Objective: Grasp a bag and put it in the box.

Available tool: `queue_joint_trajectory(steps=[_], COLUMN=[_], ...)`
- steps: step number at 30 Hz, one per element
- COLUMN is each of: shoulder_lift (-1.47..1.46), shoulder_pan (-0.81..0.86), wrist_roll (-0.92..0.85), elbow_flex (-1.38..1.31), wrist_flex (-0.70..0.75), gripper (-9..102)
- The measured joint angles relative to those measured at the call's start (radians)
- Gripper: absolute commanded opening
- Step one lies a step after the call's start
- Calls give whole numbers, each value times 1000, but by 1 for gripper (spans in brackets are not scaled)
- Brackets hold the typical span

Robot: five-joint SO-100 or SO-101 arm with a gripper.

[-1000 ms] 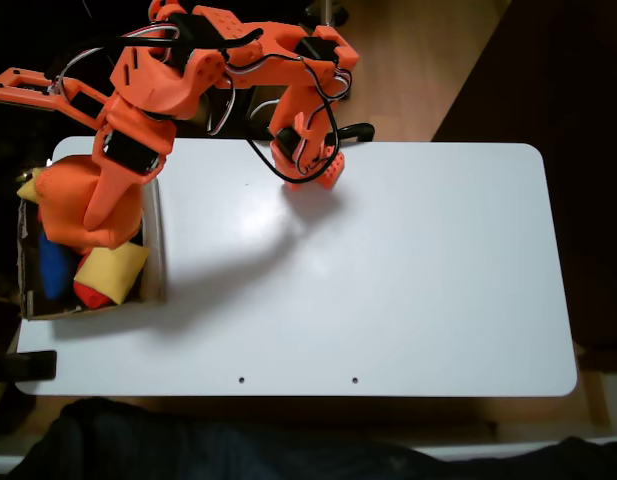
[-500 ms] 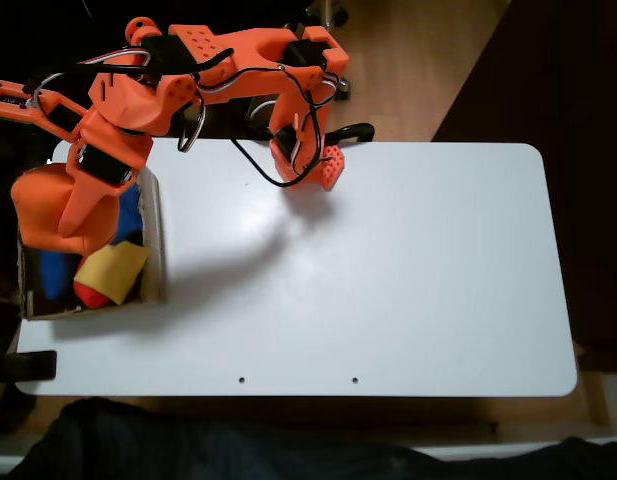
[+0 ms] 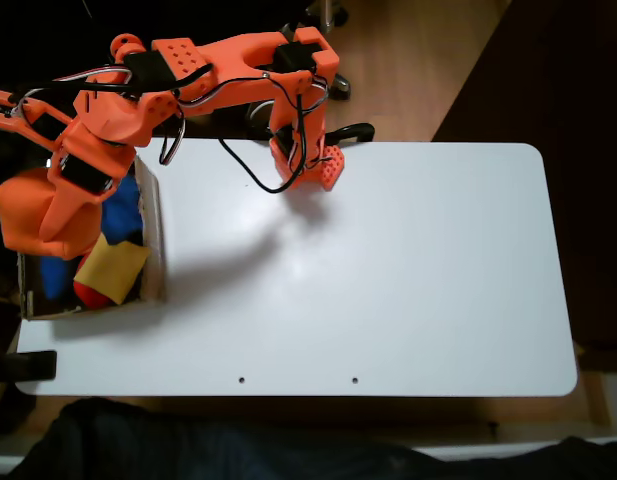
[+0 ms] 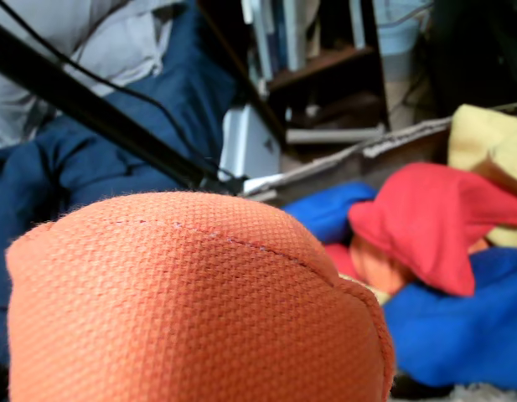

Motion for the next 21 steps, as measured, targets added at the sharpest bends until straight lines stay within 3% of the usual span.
queue_joint_trajectory(steps=[21], shoulder_lift=[-140], shoulder_pan=[28], wrist_roll=[0], elbow_flex=[0], wrist_flex=[-135], gripper=[2])
